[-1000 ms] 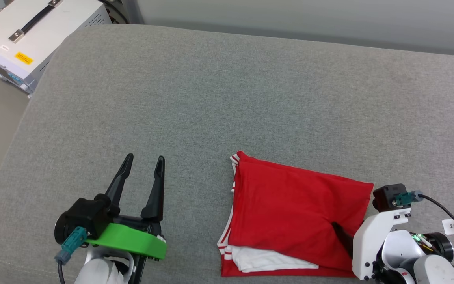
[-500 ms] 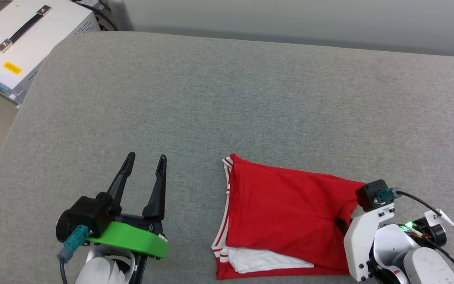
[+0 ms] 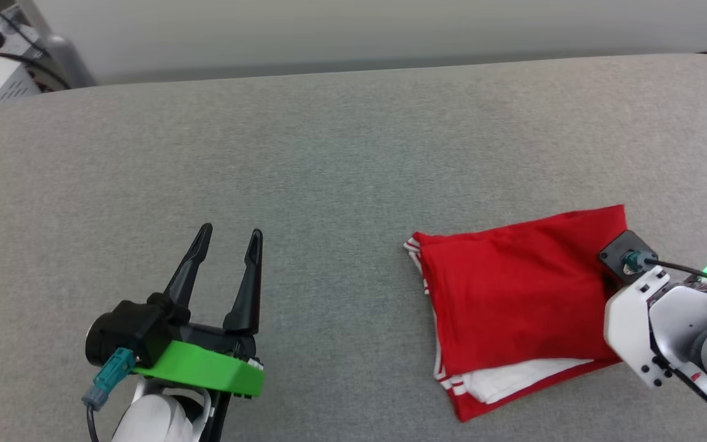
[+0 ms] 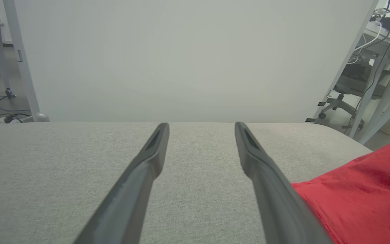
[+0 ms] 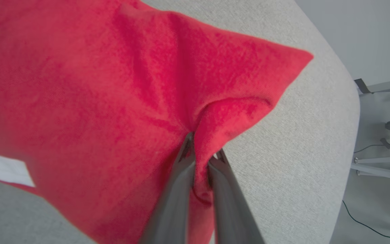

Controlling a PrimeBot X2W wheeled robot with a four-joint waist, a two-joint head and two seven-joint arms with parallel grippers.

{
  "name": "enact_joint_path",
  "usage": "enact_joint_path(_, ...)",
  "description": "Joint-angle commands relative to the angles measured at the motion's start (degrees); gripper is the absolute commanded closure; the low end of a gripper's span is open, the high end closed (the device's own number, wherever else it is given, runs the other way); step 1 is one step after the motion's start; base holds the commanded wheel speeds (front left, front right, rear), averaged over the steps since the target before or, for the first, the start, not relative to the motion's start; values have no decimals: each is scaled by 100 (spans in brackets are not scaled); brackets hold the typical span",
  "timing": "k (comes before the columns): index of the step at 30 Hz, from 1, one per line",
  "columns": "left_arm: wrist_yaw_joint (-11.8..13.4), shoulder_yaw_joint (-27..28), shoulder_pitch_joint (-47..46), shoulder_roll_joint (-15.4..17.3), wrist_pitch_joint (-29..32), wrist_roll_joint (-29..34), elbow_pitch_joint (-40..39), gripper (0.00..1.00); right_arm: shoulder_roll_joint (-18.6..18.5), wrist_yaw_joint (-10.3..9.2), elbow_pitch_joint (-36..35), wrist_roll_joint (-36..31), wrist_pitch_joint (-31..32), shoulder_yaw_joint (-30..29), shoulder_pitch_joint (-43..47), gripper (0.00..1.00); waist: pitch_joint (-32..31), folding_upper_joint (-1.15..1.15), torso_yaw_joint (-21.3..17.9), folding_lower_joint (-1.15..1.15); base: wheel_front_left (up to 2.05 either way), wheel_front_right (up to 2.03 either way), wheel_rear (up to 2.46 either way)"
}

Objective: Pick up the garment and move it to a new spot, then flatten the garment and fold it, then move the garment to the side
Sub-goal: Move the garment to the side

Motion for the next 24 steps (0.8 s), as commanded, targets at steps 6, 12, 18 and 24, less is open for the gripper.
enact_joint_path(6,-18,-214,-302,13,-33,-91,-173,0,-848,-6,348,16,-277,243,-576,100,470,67,-1026,0,0,0,0)
enact_joint_path(12,-18,-455,-533,214,-33,25,-323,0,-1281,-6,977,54,-791,22,-810,100,919,67,-1350,0,0,0,0)
enact_joint_path(18,-18,-578,-752,510,-33,151,-422,0,-1365,-6,1851,-97,-1550,-443,-1213,100,1406,67,-1470,0,0,0,0)
enact_joint_path(24,-18,-683,-965,740,-16,203,-705,0,-1381,-6,3000,-438,-2457,-1251,-1487,100,1937,67,-1372,0,0,0,0)
